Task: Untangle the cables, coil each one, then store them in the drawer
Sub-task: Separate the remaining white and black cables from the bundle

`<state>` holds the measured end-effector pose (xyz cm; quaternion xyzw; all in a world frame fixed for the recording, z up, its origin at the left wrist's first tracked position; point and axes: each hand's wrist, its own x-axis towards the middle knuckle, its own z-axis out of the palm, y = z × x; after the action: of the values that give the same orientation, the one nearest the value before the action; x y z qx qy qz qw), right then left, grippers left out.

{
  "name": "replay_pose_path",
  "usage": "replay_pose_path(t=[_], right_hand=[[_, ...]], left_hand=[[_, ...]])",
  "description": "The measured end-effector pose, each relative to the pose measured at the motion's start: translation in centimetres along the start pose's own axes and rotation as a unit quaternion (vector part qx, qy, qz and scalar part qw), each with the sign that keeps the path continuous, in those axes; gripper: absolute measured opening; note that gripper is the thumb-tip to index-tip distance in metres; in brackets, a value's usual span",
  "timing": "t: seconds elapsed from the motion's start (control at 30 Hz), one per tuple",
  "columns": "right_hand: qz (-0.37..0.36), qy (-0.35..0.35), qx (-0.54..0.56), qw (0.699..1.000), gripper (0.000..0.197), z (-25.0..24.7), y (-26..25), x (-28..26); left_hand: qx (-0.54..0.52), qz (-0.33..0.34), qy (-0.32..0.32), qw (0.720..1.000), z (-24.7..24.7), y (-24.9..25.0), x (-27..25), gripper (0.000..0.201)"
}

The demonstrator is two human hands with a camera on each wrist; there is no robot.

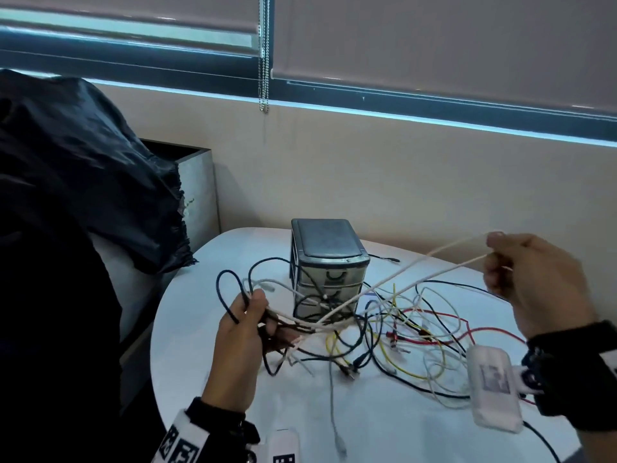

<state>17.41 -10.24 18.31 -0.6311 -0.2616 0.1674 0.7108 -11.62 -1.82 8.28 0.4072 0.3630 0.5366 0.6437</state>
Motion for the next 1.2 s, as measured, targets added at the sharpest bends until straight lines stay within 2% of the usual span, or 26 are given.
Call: replay_pose_path(t=[0.07,0.1,0.17,0.2,0.27,0.33,0.4,0.5,0.53,0.6,0.63,0.67,0.73,0.77,0.8,0.87,0.9,0.97,1.1,1.2], right_hand=[[-0.091,-0.049,-0.142,0.984,0.023,0.7,0.4,-1.4],[-0.150,-0.079,-0.250,0.953,0.022,1.1,0.8,-2.1],[-0.243,-0.139,-0.429,0.859,0.012,2.4,1.9,-4.5],[-0.281,-0.173,-0.468,0.820,0.021,2.9,2.8,-5.7],[-0.345,-0.276,-0.457,0.772,0.043,4.2,4.8,-7.6],[-0.397,-0.339,-0.427,0.738,0.050,5.7,6.1,-9.1],[-0.421,-0.373,-0.418,0.713,0.046,7.0,6.8,-9.8],[-0.433,-0.414,-0.434,0.673,0.023,7.8,7.1,-9.5],[-0.429,-0.422,-0.441,0.665,0.024,7.7,7.1,-9.3],[-0.411,-0.413,-0.450,0.676,0.044,7.4,7.0,-9.2],[-0.403,-0.391,-0.448,0.696,0.052,7.2,6.7,-8.8],[-0.382,-0.360,-0.429,0.735,0.055,6.8,6.1,-8.2],[-0.283,-0.252,-0.310,0.872,0.043,5.8,4.7,-5.6],[-0.234,-0.174,-0.235,0.927,0.033,5.1,3.8,-3.8],[-0.205,-0.098,-0.175,0.958,0.029,4.1,2.8,-2.2],[-0.188,-0.012,-0.129,0.974,0.028,2.1,1.1,0.1],[-0.181,-0.010,-0.129,0.975,0.028,1.5,0.6,0.5],[-0.157,-0.048,-0.136,0.977,0.027,1.3,0.4,0.3],[-0.103,-0.124,-0.175,0.971,0.027,2.0,2.1,-1.8],[-0.072,-0.186,-0.244,0.949,0.031,2.3,4.5,-3.0]], left_hand=[[0.024,0.001,-0.010,1.000,0.2,-0.3,-0.2,0.025],[0.039,-0.001,-0.018,0.999,0.5,-0.4,-0.4,0.028],[0.073,0.002,-0.033,0.997,1.3,-0.6,-0.8,0.032],[0.090,0.006,-0.041,0.995,1.7,-0.6,-1.0,0.034],[0.105,0.008,-0.059,0.993,2.2,-0.5,-1.3,0.035],[0.085,-0.006,-0.070,0.994,2.2,-0.3,-1.4,0.030],[0.065,-0.019,-0.073,0.995,2.0,0.0,-1.5,0.023],[0.057,-0.022,-0.067,0.996,1.4,0.3,-1.5,0.020],[0.054,-0.024,-0.060,0.996,1.1,0.3,-1.5,0.019],[0.049,-0.027,-0.054,0.997,0.4,0.5,-1.2,0.019],[0.056,-0.025,-0.055,0.997,-0.1,0.5,-1.0,0.020],[0.073,-0.024,-0.058,0.995,-0.6,0.4,-0.8,0.022],[0.110,-0.026,-0.057,0.992,-1.9,0.3,-0.4,0.024],[0.116,-0.030,-0.051,0.992,-2.6,0.3,-0.1,0.024],[0.112,-0.038,-0.037,0.992,-3.2,0.3,0.1,0.023],[0.076,-0.053,-0.007,0.996,-4.5,0.5,0.6,0.023],[0.050,-0.056,-0.001,0.997,-4.9,0.6,0.9,0.029],[-0.017,-0.054,-0.010,0.998,-5.2,1.0,1.4,0.041],[-0.126,-0.046,-0.024,0.991,-4.7,1.8,2.2,0.042],[-0.155,-0.033,-0.044,0.986,-4.2,2.7,2.5,0.044]])
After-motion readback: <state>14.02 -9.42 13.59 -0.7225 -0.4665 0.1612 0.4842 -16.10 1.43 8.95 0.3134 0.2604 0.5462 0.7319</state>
